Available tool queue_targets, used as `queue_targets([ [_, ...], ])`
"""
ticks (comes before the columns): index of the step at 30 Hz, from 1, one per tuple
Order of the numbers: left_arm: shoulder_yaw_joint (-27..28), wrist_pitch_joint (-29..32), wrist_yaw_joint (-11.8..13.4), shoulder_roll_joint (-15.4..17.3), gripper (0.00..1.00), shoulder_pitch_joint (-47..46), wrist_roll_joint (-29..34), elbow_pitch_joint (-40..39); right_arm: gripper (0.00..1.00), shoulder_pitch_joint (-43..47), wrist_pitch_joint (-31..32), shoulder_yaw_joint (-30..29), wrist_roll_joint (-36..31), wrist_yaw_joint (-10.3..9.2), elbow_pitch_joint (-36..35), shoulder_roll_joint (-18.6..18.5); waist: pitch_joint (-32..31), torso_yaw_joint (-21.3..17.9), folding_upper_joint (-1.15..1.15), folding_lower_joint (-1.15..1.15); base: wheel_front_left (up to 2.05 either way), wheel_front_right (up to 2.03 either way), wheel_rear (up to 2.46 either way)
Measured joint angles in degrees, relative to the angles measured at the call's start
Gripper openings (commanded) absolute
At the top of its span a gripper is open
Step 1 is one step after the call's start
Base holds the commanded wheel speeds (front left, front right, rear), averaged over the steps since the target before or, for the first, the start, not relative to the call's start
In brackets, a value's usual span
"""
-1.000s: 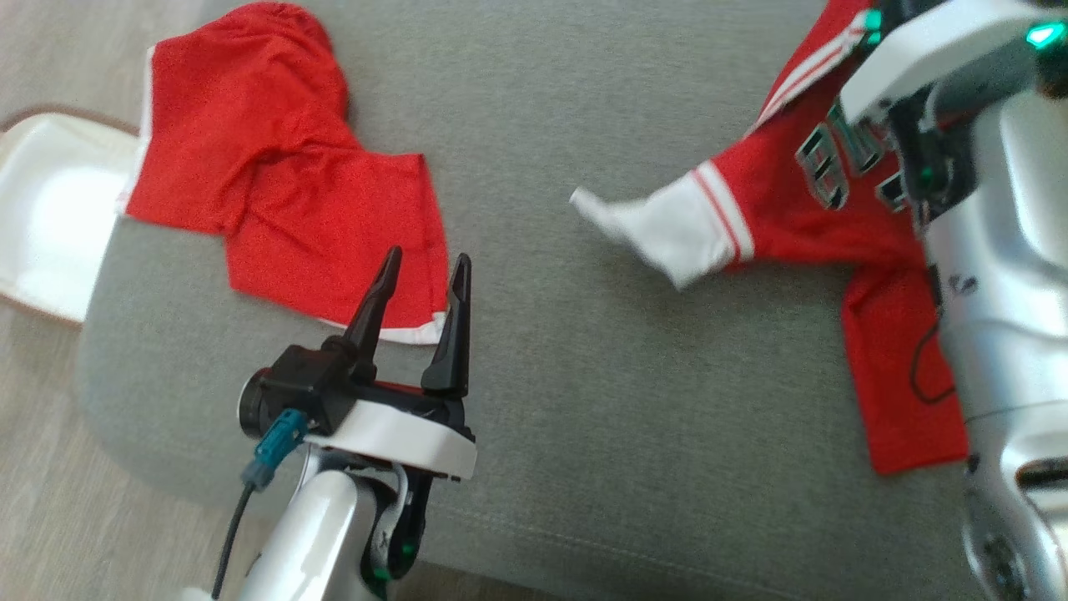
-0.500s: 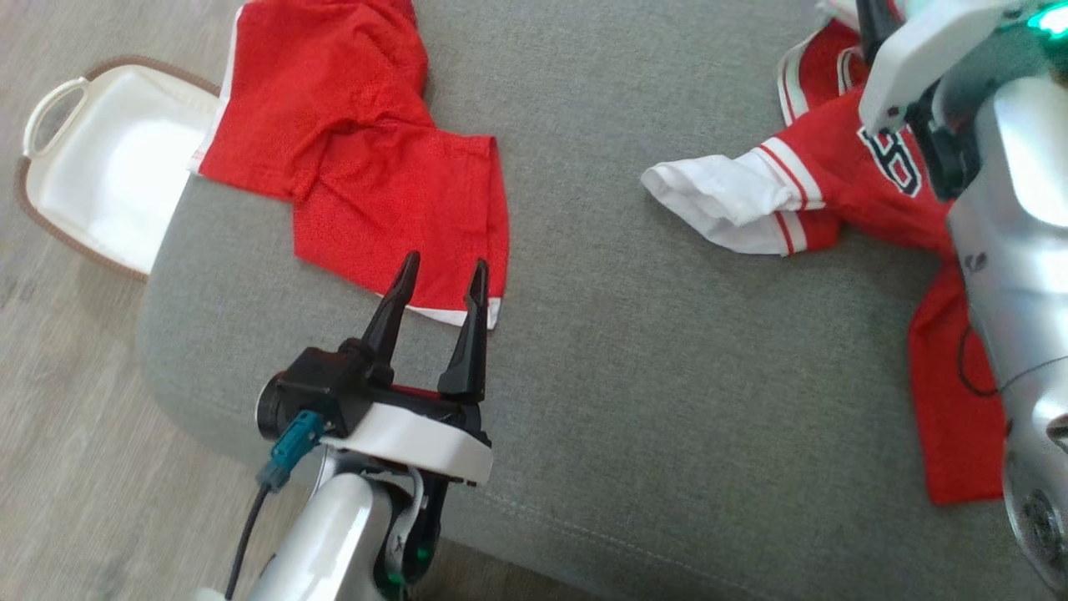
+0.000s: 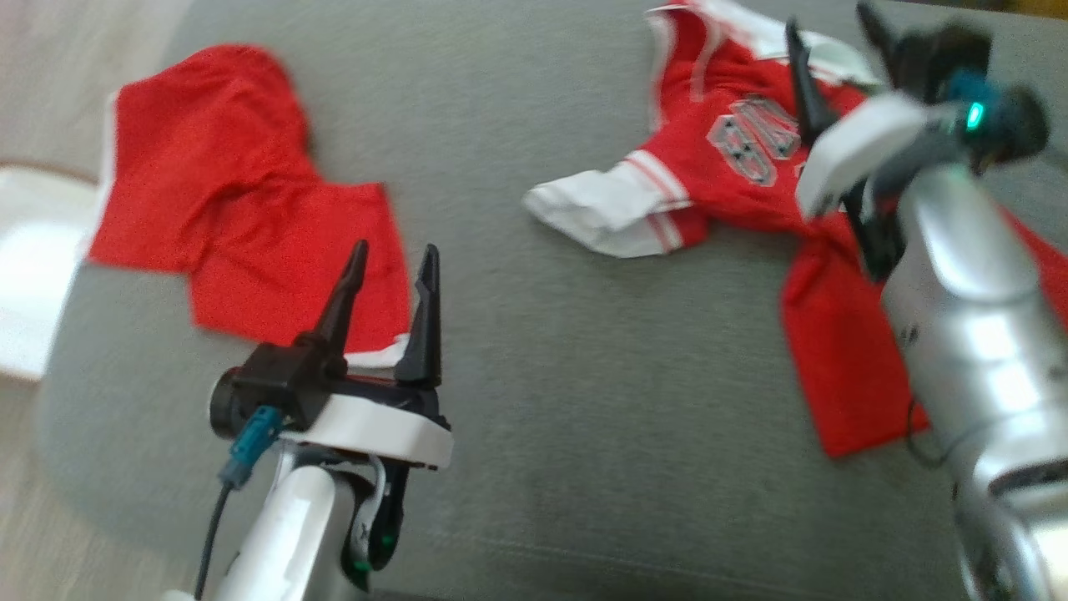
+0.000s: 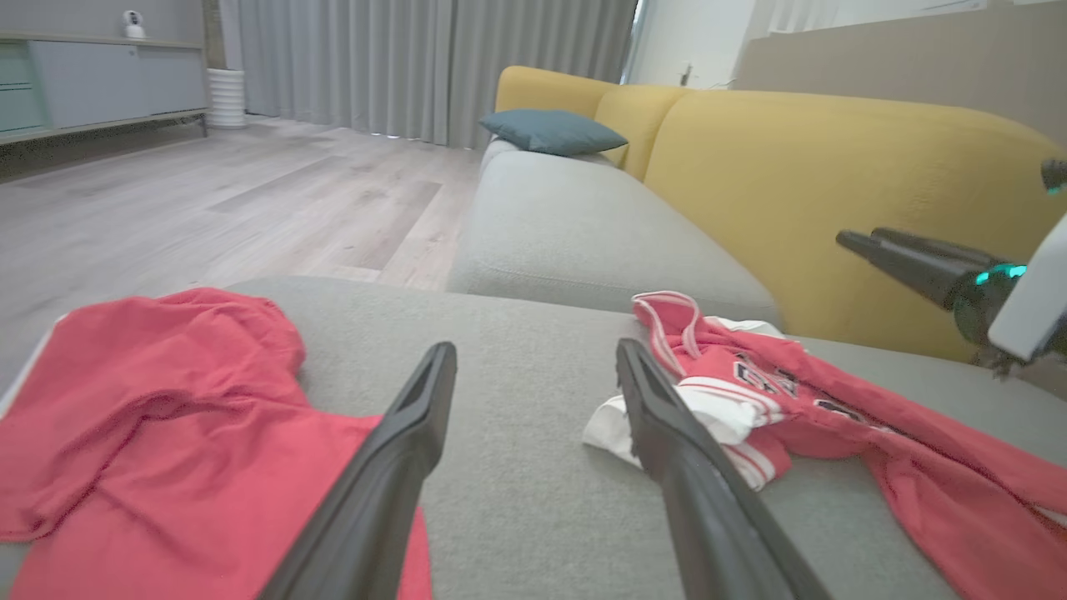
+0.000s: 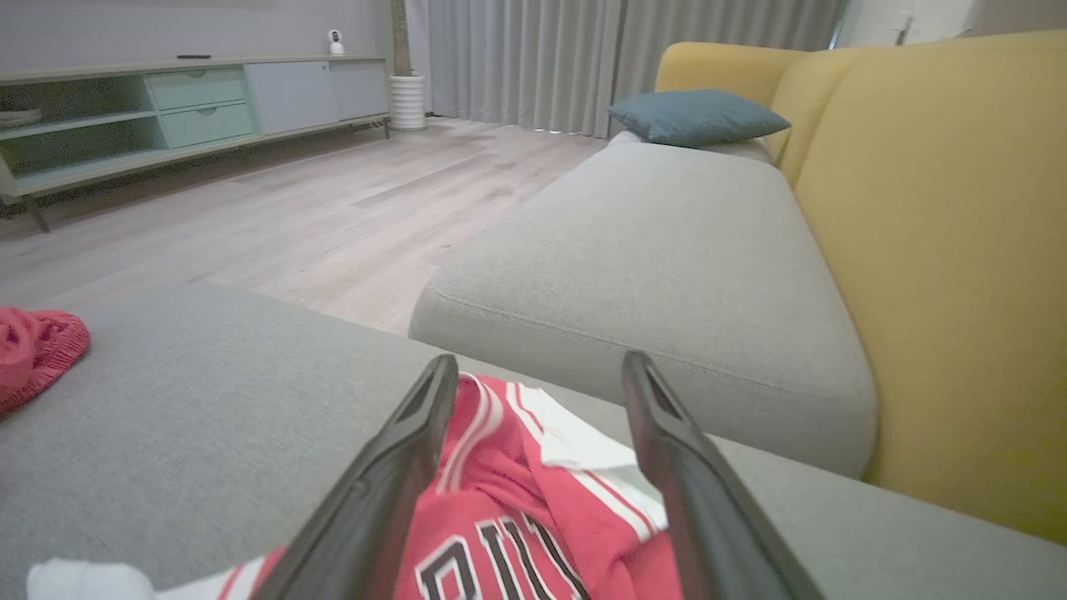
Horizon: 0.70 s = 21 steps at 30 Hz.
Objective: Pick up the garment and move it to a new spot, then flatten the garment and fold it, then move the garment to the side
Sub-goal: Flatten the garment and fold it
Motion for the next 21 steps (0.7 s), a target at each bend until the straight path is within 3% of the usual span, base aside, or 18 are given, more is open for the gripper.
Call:
queue_targets([
  [5,2.10,0.00,-0.55,0.00,1.00,0.27,0.88,-0.23,1.00,9.45,-2.36,-0.96,1.18,0.00,-6.46,1.08,-1.87,-5.18,0.00,0.00,0.00,0.00,0.00],
  [12,3.71,0.00,-0.75,0.00,1.00,1.44,1.60,-0.78,1.00,26.18,-2.90,-5.44,-0.32,0.00,-22.65,3.16,-3.89,-11.39,0.00,0.00,0.00,0.00,0.00],
  [17,4.12,0.00,-1.18,0.00,1.00,1.90,1.62,-1.10,1.00,38.96,-2.90,-7.26,0.10,0.00,-33.14,3.63,-5.27,-14.03,0.00,0.00,0.00,0.00,0.00],
  [21,4.42,0.00,-1.42,0.03,1.00,3.41,2.19,-1.09,1.00,44.17,-2.90,-6.72,0.91,0.00,-37.12,4.21,-5.93,-15.31,0.00,0.00,0.00,0.00,0.00],
])
